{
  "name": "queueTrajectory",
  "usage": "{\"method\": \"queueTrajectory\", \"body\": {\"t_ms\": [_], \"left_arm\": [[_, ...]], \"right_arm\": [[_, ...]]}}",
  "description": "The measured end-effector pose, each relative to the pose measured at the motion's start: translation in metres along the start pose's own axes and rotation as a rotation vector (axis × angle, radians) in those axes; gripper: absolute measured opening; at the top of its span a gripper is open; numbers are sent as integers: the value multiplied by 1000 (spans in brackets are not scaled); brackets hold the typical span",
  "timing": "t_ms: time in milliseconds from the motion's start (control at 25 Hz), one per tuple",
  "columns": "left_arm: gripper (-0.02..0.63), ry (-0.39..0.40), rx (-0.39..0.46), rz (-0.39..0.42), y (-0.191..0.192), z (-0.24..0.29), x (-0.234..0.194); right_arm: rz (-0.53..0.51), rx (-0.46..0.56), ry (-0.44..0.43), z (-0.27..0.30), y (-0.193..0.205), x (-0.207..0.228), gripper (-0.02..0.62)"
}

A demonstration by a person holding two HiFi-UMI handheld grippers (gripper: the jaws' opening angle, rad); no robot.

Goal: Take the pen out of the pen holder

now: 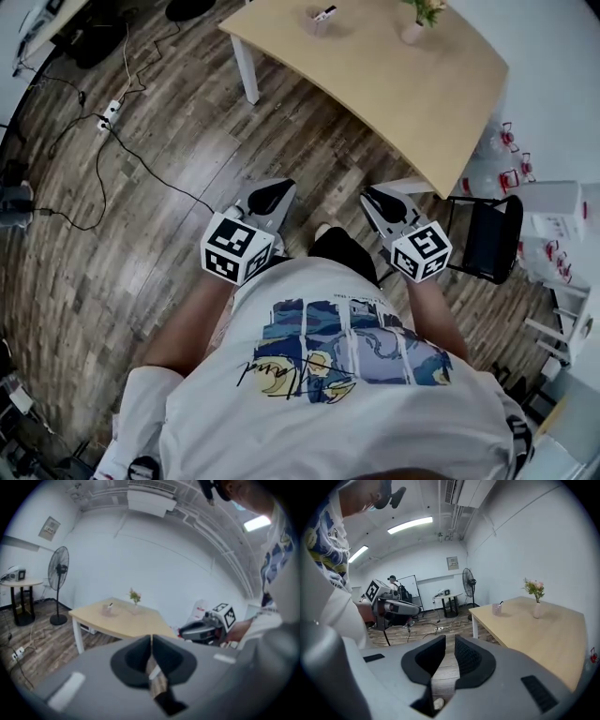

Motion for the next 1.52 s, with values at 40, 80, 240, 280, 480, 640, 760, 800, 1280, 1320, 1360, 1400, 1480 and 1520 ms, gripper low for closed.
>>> {"method": "queueTrajectory", "body": {"t_ms": [40, 80, 240, 280, 480, 640, 760, 800, 1280, 1320, 1360, 1400, 1480, 1520], "left_arm": [[15, -5, 8, -5, -3, 2, -7], [17, -7, 13, -11, -6, 6, -14], [18, -39, 23, -26, -20, 21, -45], [18, -56, 24, -29, -25, 23, -55], [18, -146, 21, -42, -54, 42, -107], [17, -173, 22, -57, -80, 66, -136], [17, -194, 23, -68, -98, 92, -153], [17, -202, 22, -72, -104, 101, -158], [14, -338, -13, -102, -143, 160, -210], [14, -341, -20, -104, -144, 162, -213], [14, -344, -26, -105, -146, 165, -215], [14, -347, -32, -105, -148, 167, -217], [14, -351, -40, -99, -153, 172, -221], [14, -353, -42, -96, -155, 174, -222]], "right_arm": [[1, -7, -7, 7, -3, 4, 54], [4, -14, -13, 14, -6, 10, 54], [11, -23, -42, 52, -19, 43, 51], [7, -24, -53, 63, -23, 53, 51], [2, -13, -120, 125, -56, 109, 49], [5, -6, -149, 168, -86, 158, 49], [38, -4, -156, 197, -101, 204, 49], [53, -6, -155, 207, -104, 221, 51], [262, 49, -115, 332, -134, 373, 57], [274, 53, -112, 341, -135, 380, 57], [290, 56, -111, 349, -136, 386, 57], [310, 60, -111, 356, -136, 391, 57], [349, 70, -107, 369, -137, 401, 61], [367, 74, -103, 374, -137, 406, 67]]}}
Point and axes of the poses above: the fingertips, and each gripper's own axes: z forward along the fingers, x to its right, y out of its underside, the point moved 3 cm from there along -z, backward along the fingers
